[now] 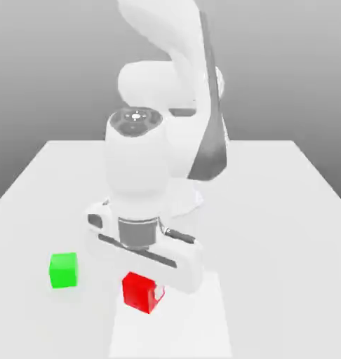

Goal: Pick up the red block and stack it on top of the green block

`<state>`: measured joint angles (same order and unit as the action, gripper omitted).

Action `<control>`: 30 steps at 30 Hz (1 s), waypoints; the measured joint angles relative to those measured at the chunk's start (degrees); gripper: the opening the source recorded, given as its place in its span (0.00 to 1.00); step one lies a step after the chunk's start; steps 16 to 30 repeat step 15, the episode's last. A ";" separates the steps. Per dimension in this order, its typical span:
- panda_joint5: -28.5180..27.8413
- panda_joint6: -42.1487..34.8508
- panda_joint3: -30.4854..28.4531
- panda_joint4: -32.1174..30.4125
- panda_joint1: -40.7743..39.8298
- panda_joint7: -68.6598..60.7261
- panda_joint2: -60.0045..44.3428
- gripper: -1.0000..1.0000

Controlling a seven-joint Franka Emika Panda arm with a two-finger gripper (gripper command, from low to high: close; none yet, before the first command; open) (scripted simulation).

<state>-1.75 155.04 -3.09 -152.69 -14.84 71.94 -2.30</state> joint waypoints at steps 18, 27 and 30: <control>4.33 9.82 -4.41 -7.22 -12.91 1.49 -2.65 1.00; 4.33 9.82 -4.41 -7.22 -12.91 1.49 -2.65 1.00; 4.33 9.82 -4.41 -7.22 -12.91 1.49 -2.65 1.00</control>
